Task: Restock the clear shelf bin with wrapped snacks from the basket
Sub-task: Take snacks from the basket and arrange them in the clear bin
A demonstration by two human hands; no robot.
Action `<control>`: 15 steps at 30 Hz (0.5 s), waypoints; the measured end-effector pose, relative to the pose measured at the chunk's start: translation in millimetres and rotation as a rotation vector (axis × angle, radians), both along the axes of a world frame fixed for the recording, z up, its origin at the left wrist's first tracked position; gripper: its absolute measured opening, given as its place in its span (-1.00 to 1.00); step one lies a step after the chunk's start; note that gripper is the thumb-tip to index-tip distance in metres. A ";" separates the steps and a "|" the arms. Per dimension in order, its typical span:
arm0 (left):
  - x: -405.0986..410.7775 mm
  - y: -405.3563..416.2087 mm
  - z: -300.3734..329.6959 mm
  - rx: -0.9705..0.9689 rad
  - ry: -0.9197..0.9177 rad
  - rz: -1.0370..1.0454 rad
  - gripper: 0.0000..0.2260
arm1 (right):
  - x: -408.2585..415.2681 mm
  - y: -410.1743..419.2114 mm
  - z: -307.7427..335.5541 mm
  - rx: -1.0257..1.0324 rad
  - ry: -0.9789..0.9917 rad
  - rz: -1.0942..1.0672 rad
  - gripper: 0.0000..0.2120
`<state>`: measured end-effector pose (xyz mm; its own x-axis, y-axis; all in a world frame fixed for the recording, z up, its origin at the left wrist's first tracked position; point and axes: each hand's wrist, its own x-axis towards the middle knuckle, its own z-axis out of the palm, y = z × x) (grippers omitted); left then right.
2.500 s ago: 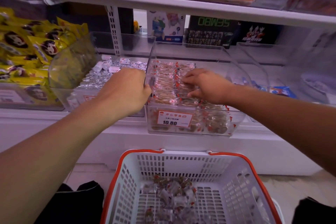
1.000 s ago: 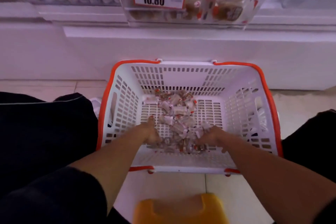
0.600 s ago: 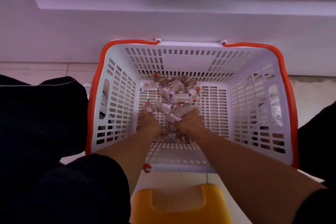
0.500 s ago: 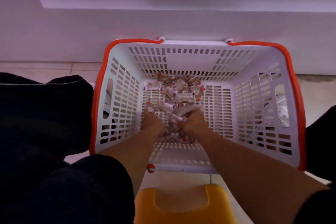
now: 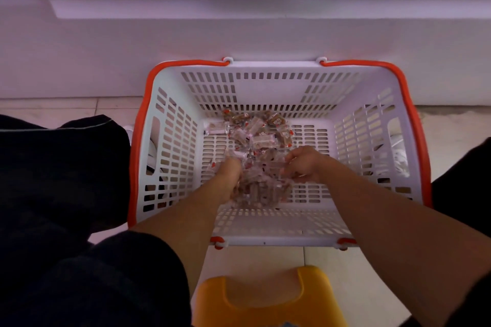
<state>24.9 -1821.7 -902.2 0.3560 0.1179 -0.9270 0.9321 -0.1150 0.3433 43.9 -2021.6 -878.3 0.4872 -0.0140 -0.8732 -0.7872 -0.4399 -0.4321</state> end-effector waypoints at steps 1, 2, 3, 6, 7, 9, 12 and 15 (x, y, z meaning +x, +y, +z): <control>0.7 1.6 9.5 -0.073 0.021 0.054 -0.85 | 4.9 -3.2 6.1 -0.024 -0.032 0.046 -0.71; 2.6 4.6 17.4 -0.162 0.039 0.124 -0.70 | 10.7 -6.0 13.6 -0.043 -0.062 0.109 -0.72; 4.6 5.8 25.0 -0.255 0.048 0.195 -0.69 | 16.9 -8.5 22.8 -0.053 -0.087 0.181 -0.73; 19.1 8.1 49.0 -0.424 0.027 0.228 -0.76 | 36.2 -11.8 64.2 0.033 -0.104 0.358 -0.69; 26.4 8.3 57.9 -0.453 0.027 0.167 -0.83 | 43.6 -12.4 81.1 0.086 -0.093 0.403 -0.69; 41.7 7.5 86.8 -0.472 0.004 -0.004 -0.86 | 58.5 -13.2 121.5 0.147 -0.095 0.487 -0.68; 68.2 4.5 146.6 -0.494 -0.095 -0.203 -0.76 | 72.9 -14.8 189.6 0.199 -0.145 0.577 -0.63; 87.8 3.3 218.0 -0.505 -0.162 -0.294 -0.73 | 69.4 -17.2 255.9 0.215 -0.316 0.672 -0.63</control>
